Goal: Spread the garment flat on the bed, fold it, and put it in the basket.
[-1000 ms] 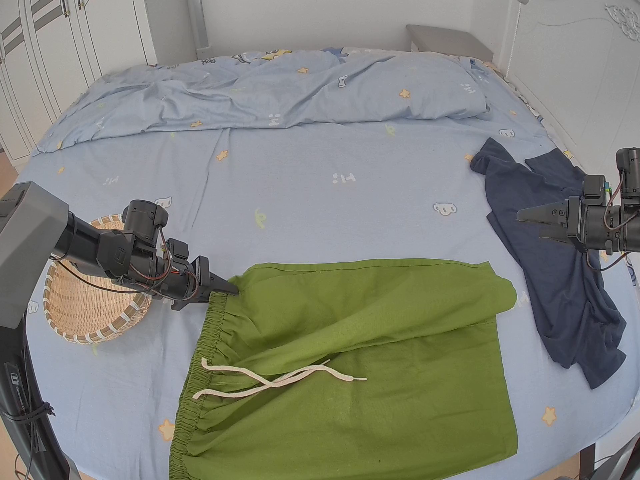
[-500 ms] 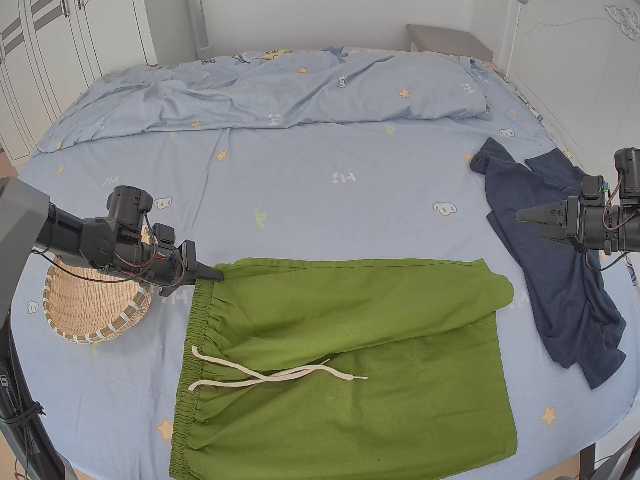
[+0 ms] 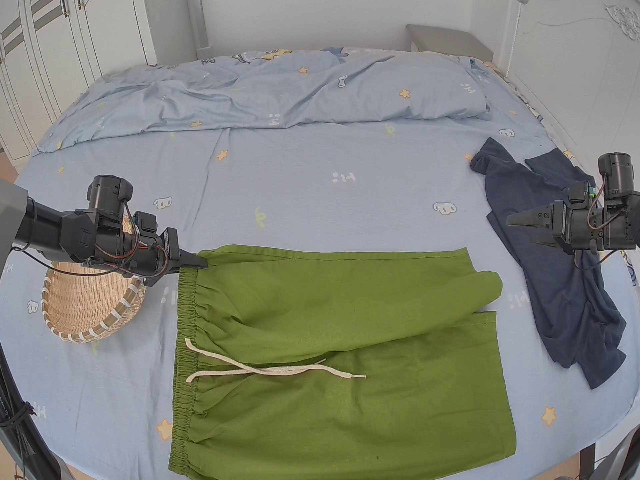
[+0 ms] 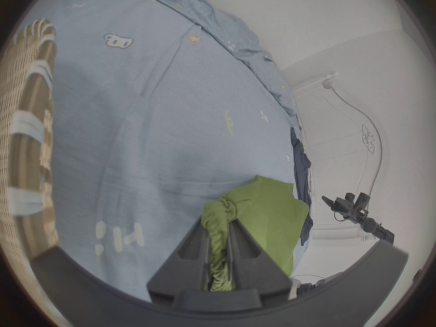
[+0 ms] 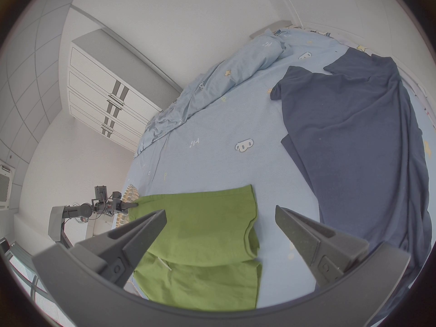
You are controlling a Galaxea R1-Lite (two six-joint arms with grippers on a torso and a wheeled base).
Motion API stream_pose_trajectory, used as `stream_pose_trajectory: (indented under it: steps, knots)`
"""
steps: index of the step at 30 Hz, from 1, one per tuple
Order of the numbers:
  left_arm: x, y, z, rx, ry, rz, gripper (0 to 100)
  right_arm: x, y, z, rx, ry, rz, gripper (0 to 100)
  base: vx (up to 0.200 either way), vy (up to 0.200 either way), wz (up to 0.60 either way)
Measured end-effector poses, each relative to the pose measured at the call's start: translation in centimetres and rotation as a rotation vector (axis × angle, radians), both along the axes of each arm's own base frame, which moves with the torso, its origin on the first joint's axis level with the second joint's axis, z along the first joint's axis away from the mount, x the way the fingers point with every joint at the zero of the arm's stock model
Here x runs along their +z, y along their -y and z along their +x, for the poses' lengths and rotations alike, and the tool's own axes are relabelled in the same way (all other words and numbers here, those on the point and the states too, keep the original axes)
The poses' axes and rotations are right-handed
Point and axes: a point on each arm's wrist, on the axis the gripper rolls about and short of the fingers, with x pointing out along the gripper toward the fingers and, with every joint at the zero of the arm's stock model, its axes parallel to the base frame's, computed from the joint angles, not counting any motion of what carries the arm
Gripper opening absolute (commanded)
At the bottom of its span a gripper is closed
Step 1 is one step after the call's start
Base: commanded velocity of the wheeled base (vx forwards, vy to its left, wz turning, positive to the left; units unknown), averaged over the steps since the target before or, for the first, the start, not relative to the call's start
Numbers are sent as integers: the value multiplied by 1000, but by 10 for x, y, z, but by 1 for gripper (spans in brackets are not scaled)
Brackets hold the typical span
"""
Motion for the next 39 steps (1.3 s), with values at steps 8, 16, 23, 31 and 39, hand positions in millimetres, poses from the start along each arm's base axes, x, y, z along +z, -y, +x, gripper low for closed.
stream_pose_trajectory:
  steps: [8, 16, 23, 31, 39]
  knots:
    - [-1, 9, -2, -23, -2, 1, 0, 7, 3, 43, 10, 51, -3, 100, 0, 0, 0]
    - [3, 13, -5, -35, 5, 2, 0, -12, -9, 96, 65, 27, -18, 100, 0, 0, 0]
    - [3, 22, -9, -60, 4, 4, 0, -55, -30, 122, 138, -78, -40, 100, 0, 0, 0]
    - [4, 24, -10, -63, 5, 5, 0, -79, -35, 129, 152, -131, -38, 100, 0, 0, 0]
    - [4, 23, -9, -61, 5, 6, 0, -89, -37, 126, 162, -168, -39, 0, 0, 0, 0]
